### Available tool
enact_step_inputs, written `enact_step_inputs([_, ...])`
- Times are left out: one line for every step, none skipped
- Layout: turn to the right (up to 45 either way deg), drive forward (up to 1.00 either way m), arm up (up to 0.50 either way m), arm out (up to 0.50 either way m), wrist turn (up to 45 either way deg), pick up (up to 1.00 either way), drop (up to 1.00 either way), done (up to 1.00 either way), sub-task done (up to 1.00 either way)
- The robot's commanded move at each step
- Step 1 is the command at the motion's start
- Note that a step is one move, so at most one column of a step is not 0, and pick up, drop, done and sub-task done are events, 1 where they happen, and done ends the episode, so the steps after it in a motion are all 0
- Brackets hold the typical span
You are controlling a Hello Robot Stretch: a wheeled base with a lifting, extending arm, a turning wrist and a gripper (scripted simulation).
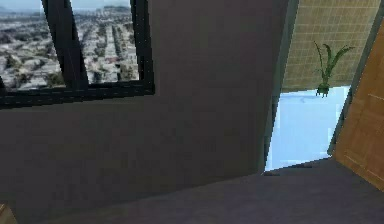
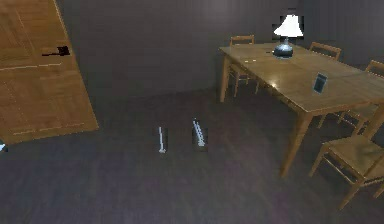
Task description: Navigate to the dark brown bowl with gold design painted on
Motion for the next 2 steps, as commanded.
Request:
enact_step_inputs([-3.0,0.00,0.00,0.00,0.0,0.00,0.00,0.00,0.00])
enact_step_inputs([45.0,0.00,0.00,0.00,0.0,0.00,0.00,0.00,0.00])
